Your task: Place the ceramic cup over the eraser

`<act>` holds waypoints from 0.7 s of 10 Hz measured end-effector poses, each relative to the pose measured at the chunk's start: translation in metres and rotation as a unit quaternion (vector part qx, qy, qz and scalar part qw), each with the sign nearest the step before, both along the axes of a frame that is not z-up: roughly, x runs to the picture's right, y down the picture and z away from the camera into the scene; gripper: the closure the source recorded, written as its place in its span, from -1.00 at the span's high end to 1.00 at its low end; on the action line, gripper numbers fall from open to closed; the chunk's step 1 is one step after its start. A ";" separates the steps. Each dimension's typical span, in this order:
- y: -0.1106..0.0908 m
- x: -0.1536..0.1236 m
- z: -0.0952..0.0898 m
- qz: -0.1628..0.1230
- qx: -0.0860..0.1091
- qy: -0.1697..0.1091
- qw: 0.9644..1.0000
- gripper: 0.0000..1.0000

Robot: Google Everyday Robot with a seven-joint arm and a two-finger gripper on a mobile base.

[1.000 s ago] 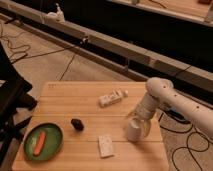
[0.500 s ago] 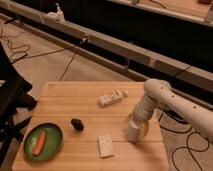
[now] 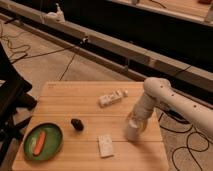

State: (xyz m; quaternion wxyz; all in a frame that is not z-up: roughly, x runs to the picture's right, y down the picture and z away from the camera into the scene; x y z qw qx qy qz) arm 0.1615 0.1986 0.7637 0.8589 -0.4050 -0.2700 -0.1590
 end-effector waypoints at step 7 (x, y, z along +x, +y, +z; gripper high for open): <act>-0.063 -0.003 -0.031 -0.029 0.057 0.011 0.998 -1.00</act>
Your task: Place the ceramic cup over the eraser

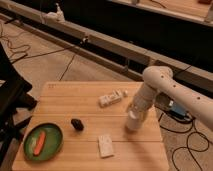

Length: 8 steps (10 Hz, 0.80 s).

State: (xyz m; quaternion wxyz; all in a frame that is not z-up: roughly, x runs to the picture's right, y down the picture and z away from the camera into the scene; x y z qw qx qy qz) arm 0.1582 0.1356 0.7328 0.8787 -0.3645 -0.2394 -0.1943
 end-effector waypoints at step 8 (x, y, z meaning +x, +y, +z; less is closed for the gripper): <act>-0.043 -0.082 -0.049 -0.031 -0.004 -0.092 0.995 -1.00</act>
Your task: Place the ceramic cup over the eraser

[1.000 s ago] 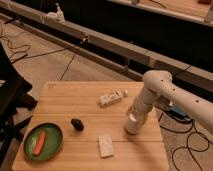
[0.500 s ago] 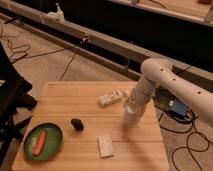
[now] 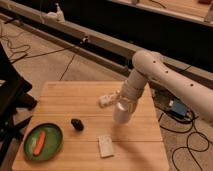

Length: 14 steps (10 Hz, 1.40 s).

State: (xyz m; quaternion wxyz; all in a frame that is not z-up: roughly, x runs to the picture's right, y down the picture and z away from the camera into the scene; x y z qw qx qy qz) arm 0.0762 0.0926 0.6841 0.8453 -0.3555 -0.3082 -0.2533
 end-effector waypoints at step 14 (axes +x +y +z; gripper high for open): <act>-0.023 -0.091 -0.002 -0.060 0.002 -0.063 0.996 -1.00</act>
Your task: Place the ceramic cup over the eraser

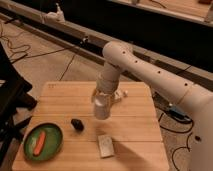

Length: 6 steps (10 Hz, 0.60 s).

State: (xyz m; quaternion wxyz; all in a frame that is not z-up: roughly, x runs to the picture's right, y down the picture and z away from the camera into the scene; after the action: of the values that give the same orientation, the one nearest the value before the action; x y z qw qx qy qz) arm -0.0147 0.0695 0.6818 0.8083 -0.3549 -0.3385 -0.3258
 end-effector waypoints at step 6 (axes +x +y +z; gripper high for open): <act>-0.030 -0.091 -0.042 -0.066 0.041 -0.095 0.992 -1.00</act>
State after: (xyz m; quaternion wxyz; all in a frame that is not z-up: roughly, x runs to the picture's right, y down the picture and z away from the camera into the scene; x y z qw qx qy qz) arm -0.1061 0.0397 0.6403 0.7631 -0.3109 -0.3759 -0.4240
